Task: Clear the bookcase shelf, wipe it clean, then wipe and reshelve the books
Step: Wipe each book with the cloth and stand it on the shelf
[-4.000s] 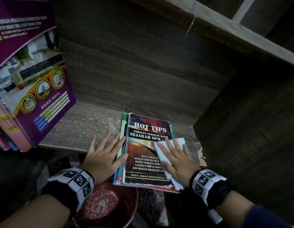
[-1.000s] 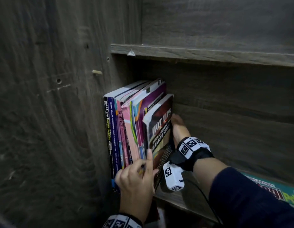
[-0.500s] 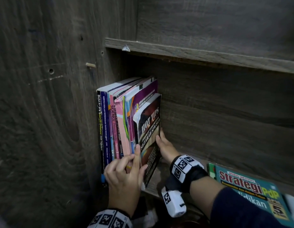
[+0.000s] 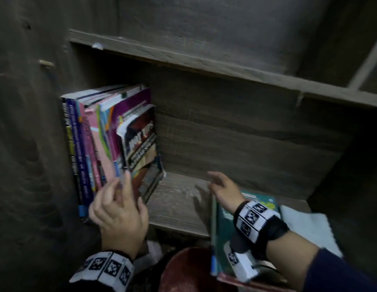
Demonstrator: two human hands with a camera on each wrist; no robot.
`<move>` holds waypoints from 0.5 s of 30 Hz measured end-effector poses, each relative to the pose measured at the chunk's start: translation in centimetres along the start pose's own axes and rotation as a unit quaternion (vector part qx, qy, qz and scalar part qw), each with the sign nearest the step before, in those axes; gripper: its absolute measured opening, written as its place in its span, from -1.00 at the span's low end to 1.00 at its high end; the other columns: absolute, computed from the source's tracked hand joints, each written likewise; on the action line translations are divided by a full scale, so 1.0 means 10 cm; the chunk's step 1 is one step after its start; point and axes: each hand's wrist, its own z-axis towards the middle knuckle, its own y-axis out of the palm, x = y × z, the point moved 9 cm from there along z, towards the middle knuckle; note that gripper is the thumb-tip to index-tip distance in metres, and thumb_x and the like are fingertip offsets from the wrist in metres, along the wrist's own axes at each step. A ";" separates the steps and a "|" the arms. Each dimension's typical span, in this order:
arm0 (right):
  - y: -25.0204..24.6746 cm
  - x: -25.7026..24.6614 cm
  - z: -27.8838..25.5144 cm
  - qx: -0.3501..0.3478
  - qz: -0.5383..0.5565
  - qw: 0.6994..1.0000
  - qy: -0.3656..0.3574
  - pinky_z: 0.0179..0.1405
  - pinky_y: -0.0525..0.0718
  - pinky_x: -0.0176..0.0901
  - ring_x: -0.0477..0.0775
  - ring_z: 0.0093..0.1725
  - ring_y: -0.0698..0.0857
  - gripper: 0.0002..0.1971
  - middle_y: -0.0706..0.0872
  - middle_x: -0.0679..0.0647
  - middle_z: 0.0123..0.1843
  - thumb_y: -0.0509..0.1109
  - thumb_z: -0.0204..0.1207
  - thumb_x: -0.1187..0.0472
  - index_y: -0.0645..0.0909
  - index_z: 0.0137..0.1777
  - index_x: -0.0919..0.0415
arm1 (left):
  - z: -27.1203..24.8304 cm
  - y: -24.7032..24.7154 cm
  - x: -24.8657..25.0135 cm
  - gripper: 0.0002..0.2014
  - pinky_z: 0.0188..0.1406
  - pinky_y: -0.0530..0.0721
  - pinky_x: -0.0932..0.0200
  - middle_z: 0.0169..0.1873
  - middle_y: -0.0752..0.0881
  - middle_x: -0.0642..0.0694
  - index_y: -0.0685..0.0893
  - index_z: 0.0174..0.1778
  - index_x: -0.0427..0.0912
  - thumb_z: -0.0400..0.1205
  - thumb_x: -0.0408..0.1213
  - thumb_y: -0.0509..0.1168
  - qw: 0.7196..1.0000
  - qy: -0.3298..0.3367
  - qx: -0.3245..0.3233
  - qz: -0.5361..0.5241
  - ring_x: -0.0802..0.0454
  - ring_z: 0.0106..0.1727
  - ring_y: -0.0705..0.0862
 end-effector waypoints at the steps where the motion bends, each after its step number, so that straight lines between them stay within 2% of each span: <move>1: -0.30 0.19 -0.13 0.035 -0.037 0.999 0.013 -0.32 0.53 -0.33 -0.05 -0.19 0.68 -0.71 0.70 0.10 -0.03 0.31 0.62 0.30 0.58 0.32 0.14 | -0.03 -0.02 0.09 -0.42 0.32 0.32 -0.34 0.32 0.37 -0.34 0.50 0.51 -0.31 0.53 -0.24 0.25 1.000 0.008 -0.014 -0.011 -0.36 0.32 0.38; 3: -0.91 0.63 -0.37 0.098 -0.145 0.983 0.059 -0.10 0.55 -0.20 0.18 0.04 0.71 -0.80 0.76 0.20 0.03 0.34 0.58 0.29 0.67 0.16 0.13 | -0.09 0.01 0.36 -0.43 0.35 0.34 -0.36 0.34 0.41 -0.35 0.46 0.51 -0.33 0.56 -0.23 0.17 0.994 0.043 -0.075 -0.070 -0.39 0.36 0.40; 4: -1.18 0.88 -0.49 0.114 -0.202 0.969 0.090 0.01 0.57 -0.14 0.23 0.12 0.70 -0.79 0.76 0.25 0.09 0.34 0.57 0.26 0.67 0.17 0.14 | -0.16 0.10 0.51 -0.43 0.35 0.39 -0.36 0.37 0.44 -0.33 0.43 0.54 -0.29 0.58 -0.20 0.12 0.983 0.062 -0.132 -0.112 -0.37 0.38 0.43; 6: -1.59 1.40 -0.69 0.115 -0.308 0.931 0.160 0.24 0.56 -0.06 0.28 0.28 0.63 -0.68 0.67 0.27 0.28 0.31 0.57 0.15 0.60 0.31 0.11 | -0.38 0.36 0.84 -0.39 0.41 0.42 -0.28 0.43 0.47 -0.23 0.30 0.61 -0.16 0.62 -0.04 0.00 0.939 0.098 -0.284 -0.169 -0.24 0.45 0.43; 8: -1.81 1.84 -0.81 0.105 -0.372 0.896 0.218 0.40 0.48 0.01 0.29 0.42 0.52 -0.54 0.52 0.21 0.47 0.24 0.59 -0.04 0.45 0.48 0.02 | -0.64 0.62 1.11 -0.28 0.57 0.19 -0.10 0.58 0.38 -0.08 0.13 0.69 0.00 0.61 0.23 -0.21 0.891 0.138 -0.394 -0.179 -0.04 0.60 0.29; 10: -1.86 2.12 -0.85 0.092 -0.383 0.886 0.245 0.49 0.38 0.07 0.32 0.52 0.37 -0.41 0.35 0.17 0.60 0.18 0.59 -0.20 0.28 0.59 -0.03 | -0.90 0.82 1.29 -0.05 0.63 -0.16 -0.02 0.69 0.03 0.18 -0.14 0.70 0.18 0.38 0.48 -0.63 0.850 0.172 -0.473 -0.155 0.18 0.68 -0.09; 11: -1.84 2.23 -0.84 0.079 -0.372 0.889 0.256 0.52 0.32 0.11 0.35 0.56 0.28 -0.37 0.25 0.17 0.65 0.15 0.60 -0.25 0.19 0.62 -0.05 | -1.01 0.91 1.34 0.00 0.63 -0.28 -0.04 0.66 -0.12 0.29 -0.27 0.67 0.25 0.25 0.48 -0.79 0.836 0.187 -0.497 -0.135 0.25 0.65 -0.25; 12: -1.79 2.31 -0.83 0.064 -0.361 0.893 0.261 0.56 0.26 0.16 0.38 0.60 0.20 -0.34 0.15 0.16 0.68 0.11 0.61 -0.27 0.10 0.65 -0.07 | -1.08 0.96 1.39 0.01 0.61 -0.34 -0.09 0.62 -0.22 0.36 -0.35 0.62 0.31 0.17 0.46 -0.87 0.826 0.200 -0.512 -0.123 0.26 0.61 -0.33; 14: -1.69 2.40 -0.80 0.036 -0.357 0.893 0.271 0.59 0.16 0.24 0.41 0.64 0.06 -0.32 0.05 0.12 0.72 0.03 0.63 -0.29 -0.05 0.68 -0.10 | -1.20 1.03 1.42 -0.04 0.58 -0.41 -0.16 0.58 -0.26 0.41 -0.39 0.54 0.41 0.12 0.46 -0.90 0.809 0.210 -0.537 -0.118 0.20 0.62 -0.39; 15: -1.67 2.42 -0.80 0.038 -0.368 0.888 0.272 0.58 0.17 0.26 0.42 0.64 0.07 -0.34 0.07 0.10 0.71 0.00 0.64 -0.27 -0.06 0.68 -0.10 | -1.24 1.06 1.42 -0.06 0.57 -0.45 -0.17 0.57 -0.26 0.42 -0.38 0.53 0.45 0.13 0.46 -0.90 0.804 0.209 -0.545 -0.120 0.17 0.63 -0.39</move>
